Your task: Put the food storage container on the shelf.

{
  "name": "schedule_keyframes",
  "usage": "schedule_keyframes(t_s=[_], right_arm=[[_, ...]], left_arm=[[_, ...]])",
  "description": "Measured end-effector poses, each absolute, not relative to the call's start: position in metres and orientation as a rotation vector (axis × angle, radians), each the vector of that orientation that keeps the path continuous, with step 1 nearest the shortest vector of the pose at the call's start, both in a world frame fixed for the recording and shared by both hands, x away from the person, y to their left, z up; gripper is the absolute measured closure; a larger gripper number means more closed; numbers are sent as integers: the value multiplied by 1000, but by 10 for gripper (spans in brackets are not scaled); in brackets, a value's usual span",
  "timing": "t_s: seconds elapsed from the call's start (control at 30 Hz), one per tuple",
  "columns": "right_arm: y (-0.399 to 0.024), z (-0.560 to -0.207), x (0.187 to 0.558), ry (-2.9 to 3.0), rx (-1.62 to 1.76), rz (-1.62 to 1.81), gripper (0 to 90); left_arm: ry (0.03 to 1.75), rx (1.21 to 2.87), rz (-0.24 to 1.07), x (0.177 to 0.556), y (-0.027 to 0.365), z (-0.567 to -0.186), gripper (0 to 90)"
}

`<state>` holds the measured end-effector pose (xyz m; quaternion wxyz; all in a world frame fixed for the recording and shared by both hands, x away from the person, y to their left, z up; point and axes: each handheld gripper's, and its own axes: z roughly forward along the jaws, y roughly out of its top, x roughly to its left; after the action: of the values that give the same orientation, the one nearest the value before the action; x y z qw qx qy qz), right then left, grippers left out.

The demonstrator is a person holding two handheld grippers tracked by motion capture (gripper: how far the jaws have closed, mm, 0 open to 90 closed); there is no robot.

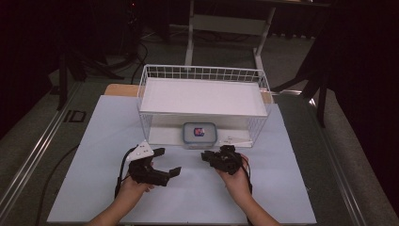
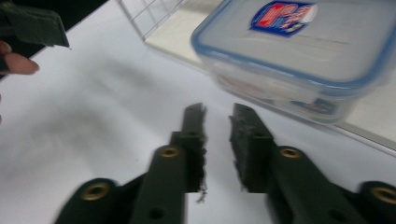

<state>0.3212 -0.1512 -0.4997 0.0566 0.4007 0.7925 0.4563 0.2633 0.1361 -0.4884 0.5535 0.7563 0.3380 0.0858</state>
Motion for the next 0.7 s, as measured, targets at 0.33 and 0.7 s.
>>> schedule_keyframes(t_s=[0.33,0.7], right_arm=[[-132,-509,329,2433,1206,1315,900],[-115,-514,346,2406,1181,1274,900]], left_arm=[[795,1760,216,255,140,-505,30],[768,1800,260,252,141,-511,30]])
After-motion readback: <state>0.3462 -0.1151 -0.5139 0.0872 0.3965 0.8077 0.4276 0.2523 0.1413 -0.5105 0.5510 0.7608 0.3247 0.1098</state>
